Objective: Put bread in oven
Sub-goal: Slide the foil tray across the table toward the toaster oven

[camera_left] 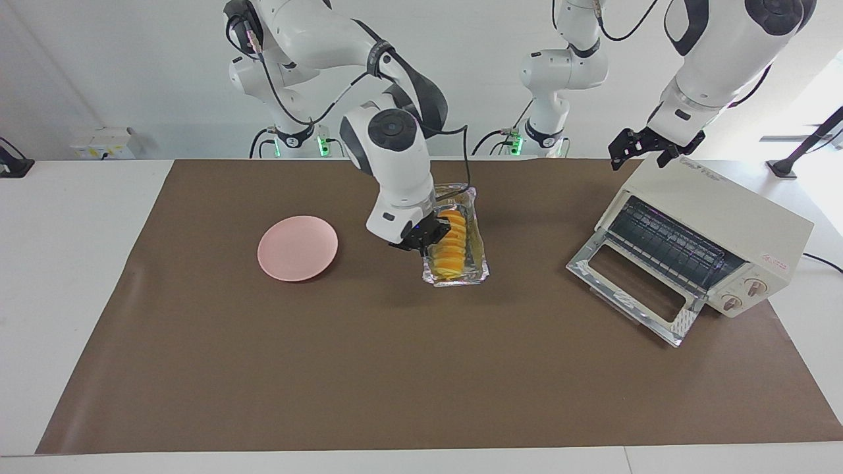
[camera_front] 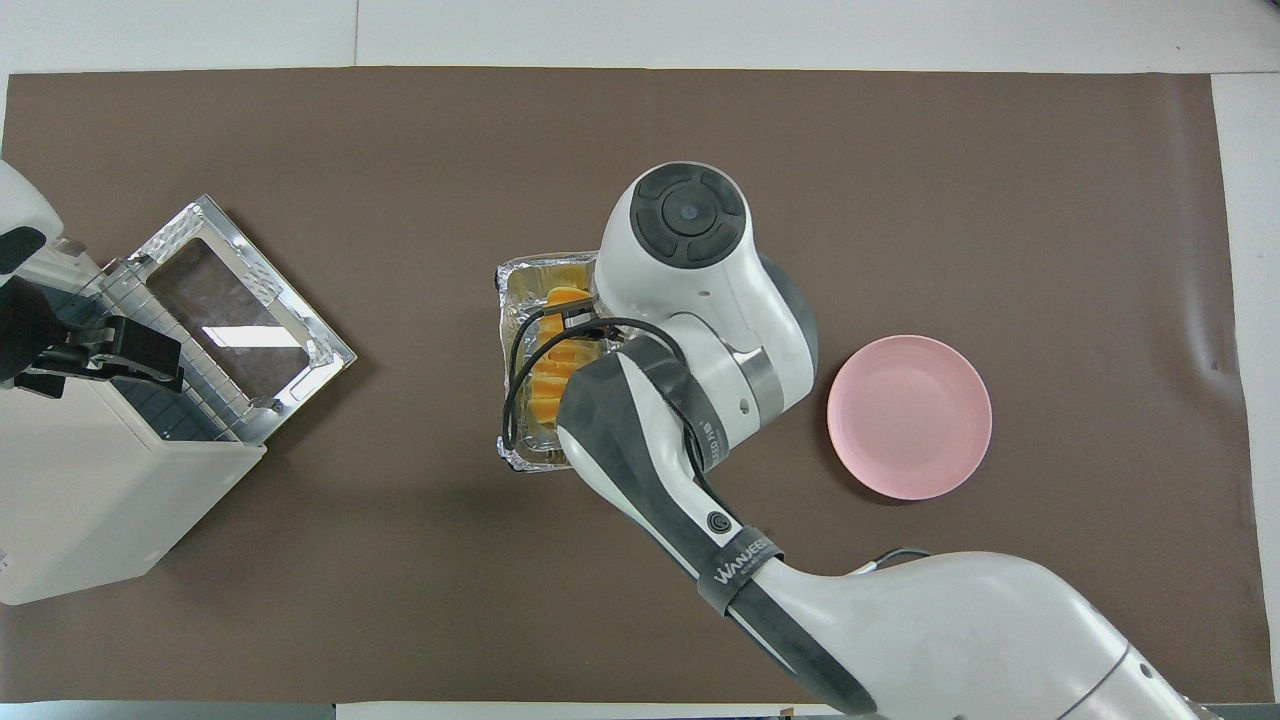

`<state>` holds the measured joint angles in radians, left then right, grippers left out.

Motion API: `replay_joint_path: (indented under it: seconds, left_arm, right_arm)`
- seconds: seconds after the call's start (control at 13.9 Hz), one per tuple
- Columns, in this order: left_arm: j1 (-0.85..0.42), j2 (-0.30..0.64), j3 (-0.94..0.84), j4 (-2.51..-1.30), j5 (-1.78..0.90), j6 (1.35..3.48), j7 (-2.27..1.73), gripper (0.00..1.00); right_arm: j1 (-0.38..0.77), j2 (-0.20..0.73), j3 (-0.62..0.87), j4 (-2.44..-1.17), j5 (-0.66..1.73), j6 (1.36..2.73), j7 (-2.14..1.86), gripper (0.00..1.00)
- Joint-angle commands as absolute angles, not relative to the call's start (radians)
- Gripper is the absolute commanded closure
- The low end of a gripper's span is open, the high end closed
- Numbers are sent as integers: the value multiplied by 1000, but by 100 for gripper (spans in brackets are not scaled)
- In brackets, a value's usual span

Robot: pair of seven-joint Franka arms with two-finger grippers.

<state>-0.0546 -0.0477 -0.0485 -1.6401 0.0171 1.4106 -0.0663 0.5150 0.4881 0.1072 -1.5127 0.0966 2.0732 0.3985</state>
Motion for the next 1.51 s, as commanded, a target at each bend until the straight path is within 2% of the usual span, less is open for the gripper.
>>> replay_joint_path:
  seconds: [0.0,0.22,0.43,0.5,0.57,0.79,0.93,1.08,1.43]
  left_arm:
    - [-43,-60,-54,-1641,5,1393,-67,0]
    - [-43,-60,-54,-1641,5,1393,-67,0]
    - [-43,-60,-54,-1641,5,1394,-63,0]
    - [-54,-60,-54,-1641,5,1394,-64,0]
    - [-57,-60,-55,-1641,5,1394,-66,0]
    - [-58,-60,-63,-1640,3,1396,-63,0]
    - [-67,-71,-77,-1641,-1,1397,-63,0]
    - [-129,-75,-86,-1661,-5,1443,-69,0]
    - [-283,-141,-89,-1834,-18,1697,-245,0]
  right_arm:
    - [549,471,101,-1661,80,2236,437,100]
    - [566,476,101,-1736,63,2333,453,100]
    - [565,472,100,-1758,58,2358,457,100]
    - [565,471,100,-1756,58,2358,468,61]
    - [563,472,100,-1752,58,2355,492,1]
    - [565,472,100,-1711,58,2292,589,0]
    - [551,472,98,-1633,60,2170,591,0]
    - [513,450,94,-1576,60,2064,580,0]
    - [350,338,89,-1566,57,1919,355,0]
